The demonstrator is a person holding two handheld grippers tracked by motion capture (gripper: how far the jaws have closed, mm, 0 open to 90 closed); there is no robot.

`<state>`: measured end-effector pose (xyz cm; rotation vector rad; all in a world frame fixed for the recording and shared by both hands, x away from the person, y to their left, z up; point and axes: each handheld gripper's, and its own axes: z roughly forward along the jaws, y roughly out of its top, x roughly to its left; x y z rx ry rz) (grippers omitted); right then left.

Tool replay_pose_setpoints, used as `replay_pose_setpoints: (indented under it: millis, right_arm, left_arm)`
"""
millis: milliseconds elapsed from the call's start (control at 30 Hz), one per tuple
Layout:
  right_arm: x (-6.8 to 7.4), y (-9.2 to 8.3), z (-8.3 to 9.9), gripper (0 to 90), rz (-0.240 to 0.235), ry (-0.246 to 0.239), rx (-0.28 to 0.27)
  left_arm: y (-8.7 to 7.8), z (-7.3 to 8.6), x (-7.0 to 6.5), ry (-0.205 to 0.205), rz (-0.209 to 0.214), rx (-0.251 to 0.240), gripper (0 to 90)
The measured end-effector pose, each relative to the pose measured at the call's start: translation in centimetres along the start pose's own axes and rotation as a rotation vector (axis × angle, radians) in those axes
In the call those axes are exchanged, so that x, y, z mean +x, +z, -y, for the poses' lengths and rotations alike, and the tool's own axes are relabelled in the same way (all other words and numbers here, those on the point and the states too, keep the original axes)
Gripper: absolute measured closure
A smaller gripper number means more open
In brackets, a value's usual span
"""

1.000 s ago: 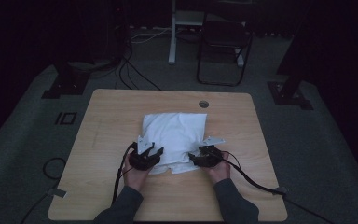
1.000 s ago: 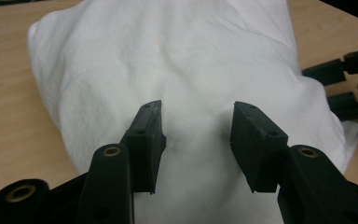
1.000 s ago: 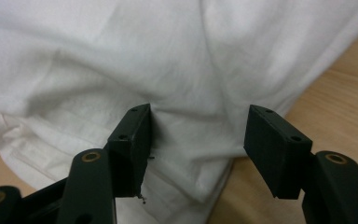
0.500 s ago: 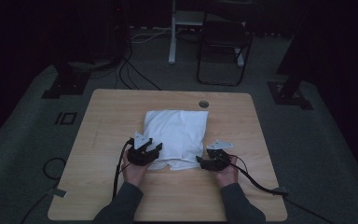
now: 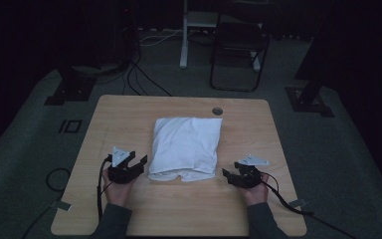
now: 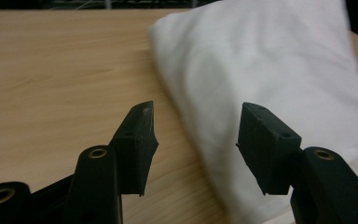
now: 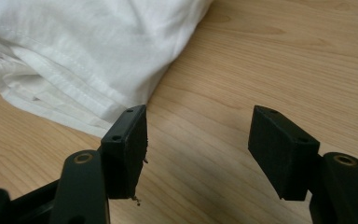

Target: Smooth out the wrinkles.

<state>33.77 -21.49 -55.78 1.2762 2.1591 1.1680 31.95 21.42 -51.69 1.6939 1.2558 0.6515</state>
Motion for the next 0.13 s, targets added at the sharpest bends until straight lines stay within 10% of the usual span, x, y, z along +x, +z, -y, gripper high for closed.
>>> replay_pose_setpoints:
  millis: [133]
  right_arm:
    - [-0.5,-0.2,0.1,36.8,0.002,0.011,-0.004]
  left_arm:
    - [-0.8,0.4,1.6,-0.033,-0.036,-0.008,46.5]
